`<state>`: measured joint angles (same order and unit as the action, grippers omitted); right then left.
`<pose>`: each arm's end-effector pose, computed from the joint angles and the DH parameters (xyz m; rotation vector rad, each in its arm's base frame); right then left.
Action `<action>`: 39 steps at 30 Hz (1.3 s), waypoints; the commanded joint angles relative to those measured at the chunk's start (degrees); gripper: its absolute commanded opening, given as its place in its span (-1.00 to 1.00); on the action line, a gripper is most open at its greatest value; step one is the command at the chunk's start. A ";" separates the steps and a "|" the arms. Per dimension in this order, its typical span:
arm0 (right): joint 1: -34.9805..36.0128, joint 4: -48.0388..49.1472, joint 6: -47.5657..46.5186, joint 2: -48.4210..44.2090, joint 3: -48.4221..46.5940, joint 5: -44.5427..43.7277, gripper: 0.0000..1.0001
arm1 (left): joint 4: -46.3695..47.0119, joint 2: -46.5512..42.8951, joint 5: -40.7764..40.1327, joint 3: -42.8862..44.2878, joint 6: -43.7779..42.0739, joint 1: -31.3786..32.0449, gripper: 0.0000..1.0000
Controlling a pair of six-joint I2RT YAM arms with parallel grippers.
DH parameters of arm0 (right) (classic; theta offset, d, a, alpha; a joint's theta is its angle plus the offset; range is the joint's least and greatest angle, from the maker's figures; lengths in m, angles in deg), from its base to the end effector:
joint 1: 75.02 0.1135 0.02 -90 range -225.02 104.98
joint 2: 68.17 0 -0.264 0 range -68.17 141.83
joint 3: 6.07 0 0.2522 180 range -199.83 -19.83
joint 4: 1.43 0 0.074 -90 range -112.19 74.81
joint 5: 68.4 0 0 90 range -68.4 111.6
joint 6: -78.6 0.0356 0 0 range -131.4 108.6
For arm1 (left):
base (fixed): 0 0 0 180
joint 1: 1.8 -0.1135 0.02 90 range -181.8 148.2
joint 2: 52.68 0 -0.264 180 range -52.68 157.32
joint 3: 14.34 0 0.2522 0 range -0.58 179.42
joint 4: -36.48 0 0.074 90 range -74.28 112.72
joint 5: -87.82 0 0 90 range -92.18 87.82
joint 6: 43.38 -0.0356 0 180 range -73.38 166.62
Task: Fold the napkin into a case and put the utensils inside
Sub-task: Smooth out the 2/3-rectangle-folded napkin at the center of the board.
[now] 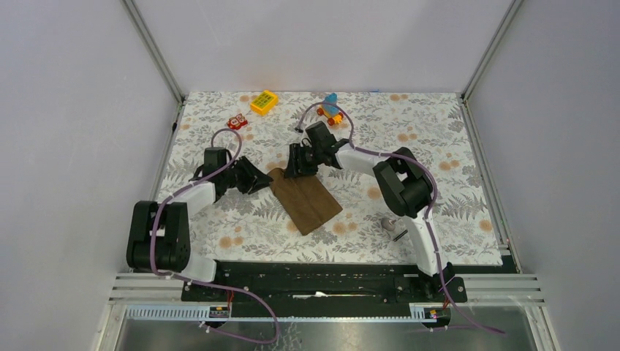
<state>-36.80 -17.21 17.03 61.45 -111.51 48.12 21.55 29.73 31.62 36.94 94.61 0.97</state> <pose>0.3826 0.3216 0.1456 -0.4730 2.3952 1.1001 0.2716 -0.0330 0.1702 -0.6701 2.3965 -1.1051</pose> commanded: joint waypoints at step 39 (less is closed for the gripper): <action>6.49 13.32 5.88 -5.81 9.97 15.43 -0.16 | 6.26 19.90 3.19 19.27 -1.43 4.06 0.09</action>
<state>-30.40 -5.13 21.55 53.40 -99.75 62.18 31.30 55.41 33.68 52.83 95.28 5.67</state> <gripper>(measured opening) 0.416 0.452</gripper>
